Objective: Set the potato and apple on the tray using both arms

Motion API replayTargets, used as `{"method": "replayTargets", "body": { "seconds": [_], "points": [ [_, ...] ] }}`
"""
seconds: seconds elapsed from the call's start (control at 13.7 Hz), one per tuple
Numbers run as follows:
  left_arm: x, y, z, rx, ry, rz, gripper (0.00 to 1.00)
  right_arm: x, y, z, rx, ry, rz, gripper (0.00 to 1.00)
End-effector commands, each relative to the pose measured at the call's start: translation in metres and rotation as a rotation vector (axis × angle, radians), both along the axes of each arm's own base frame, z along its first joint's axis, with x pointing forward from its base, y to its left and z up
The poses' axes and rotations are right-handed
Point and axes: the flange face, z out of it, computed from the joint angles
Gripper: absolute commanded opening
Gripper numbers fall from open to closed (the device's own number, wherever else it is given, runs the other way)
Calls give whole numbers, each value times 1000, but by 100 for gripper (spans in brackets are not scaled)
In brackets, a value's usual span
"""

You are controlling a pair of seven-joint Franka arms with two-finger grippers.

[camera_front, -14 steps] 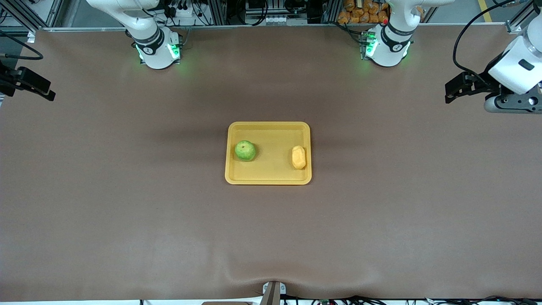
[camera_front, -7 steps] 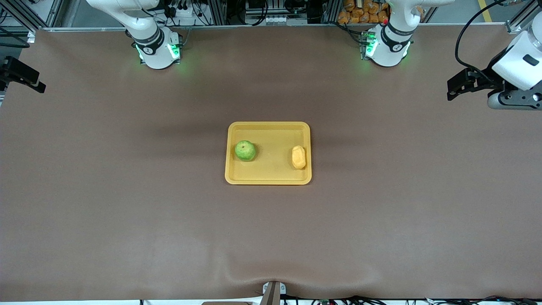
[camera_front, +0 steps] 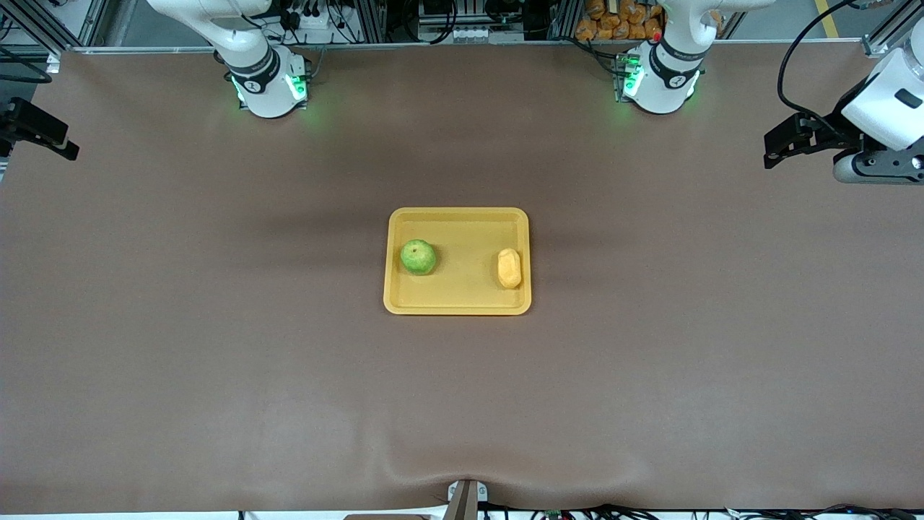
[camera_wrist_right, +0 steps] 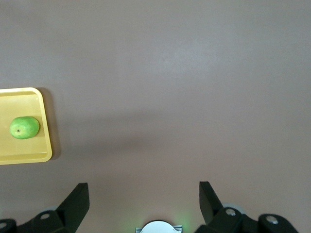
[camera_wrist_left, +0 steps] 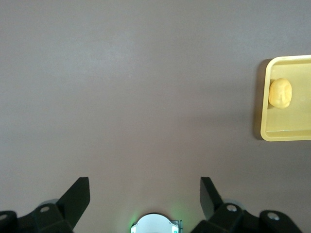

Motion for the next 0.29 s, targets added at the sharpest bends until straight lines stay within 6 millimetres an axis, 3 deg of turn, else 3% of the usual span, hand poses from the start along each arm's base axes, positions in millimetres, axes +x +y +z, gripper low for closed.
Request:
{"method": "replayTargets", "body": {
  "seconds": [0.0,0.22],
  "points": [
    [-9,3,9,-8,1,2,100,-7,2,6,14,-20,10,100],
    [-9,2,10,-9,0,3,100,-7,5,6,16,-20,19,100]
  ]
}}
